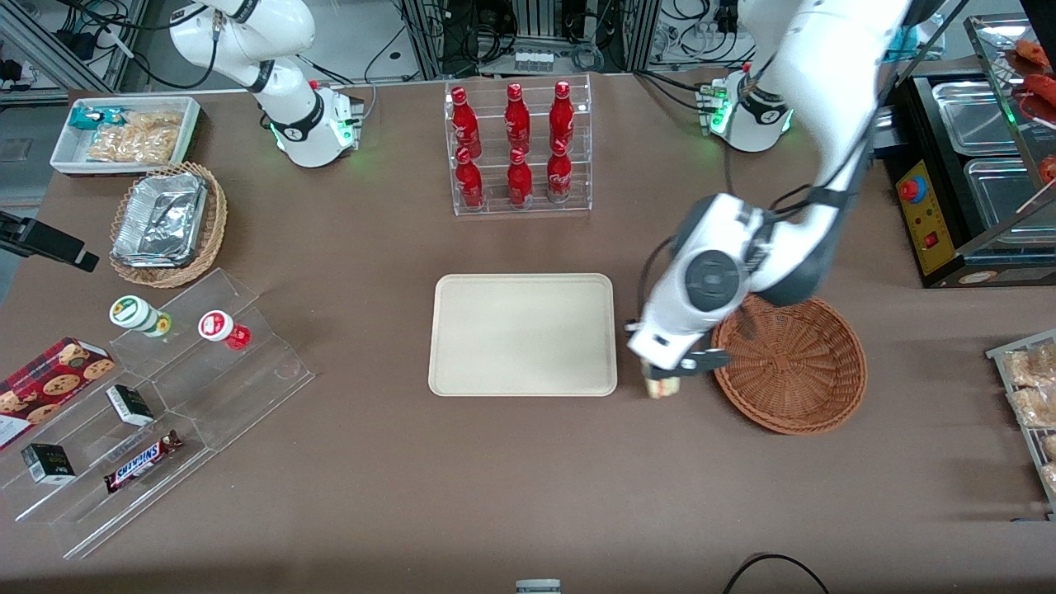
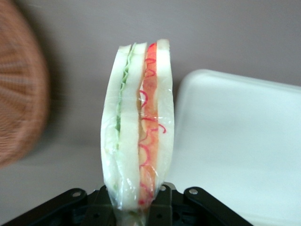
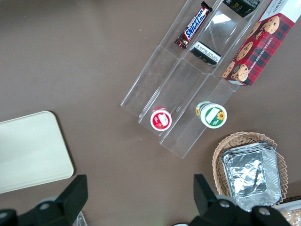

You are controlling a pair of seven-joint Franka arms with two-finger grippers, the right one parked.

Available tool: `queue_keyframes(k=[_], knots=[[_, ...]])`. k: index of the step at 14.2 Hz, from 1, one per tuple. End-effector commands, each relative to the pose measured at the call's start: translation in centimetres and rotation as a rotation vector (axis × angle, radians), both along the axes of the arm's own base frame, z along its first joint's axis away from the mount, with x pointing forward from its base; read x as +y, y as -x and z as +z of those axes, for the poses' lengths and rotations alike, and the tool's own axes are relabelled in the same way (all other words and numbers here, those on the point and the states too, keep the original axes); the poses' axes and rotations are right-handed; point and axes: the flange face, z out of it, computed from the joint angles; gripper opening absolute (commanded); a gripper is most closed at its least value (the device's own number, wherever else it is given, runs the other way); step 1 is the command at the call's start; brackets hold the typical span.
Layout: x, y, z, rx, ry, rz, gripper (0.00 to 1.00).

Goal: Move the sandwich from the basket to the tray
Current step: 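Lift the sandwich and carry it with the left gripper over the tray, then lower the sandwich onto the beige tray and open the left gripper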

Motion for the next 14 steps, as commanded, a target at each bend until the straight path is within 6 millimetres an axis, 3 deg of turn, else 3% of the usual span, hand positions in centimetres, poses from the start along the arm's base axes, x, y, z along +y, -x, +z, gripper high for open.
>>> queue_keyframes(k=[1, 4, 6, 7, 9, 10, 11, 14], knots=[[-9.3, 2.0, -0.8, -0.011, 0.049, -0.113, 0.22], [-15.6, 4.5, -3.8, -0.014, 0.061, -0.105, 0.23], [-18.3, 5.7, -5.5, -0.018, 0.063, -0.096, 0.25], [-19.0, 5.8, -5.7, -0.021, 0.067, -0.099, 0.32], [-19.3, 5.7, -5.8, -0.031, 0.065, -0.103, 0.9], [-19.2, 5.5, -5.4, -0.056, 0.05, -0.12, 1.0], [-19.1, 4.7, -3.9, -0.095, 0.047, -0.114, 1.0], [-16.7, 2.2, 3.9, -0.172, 0.031, -0.019, 1.0]])
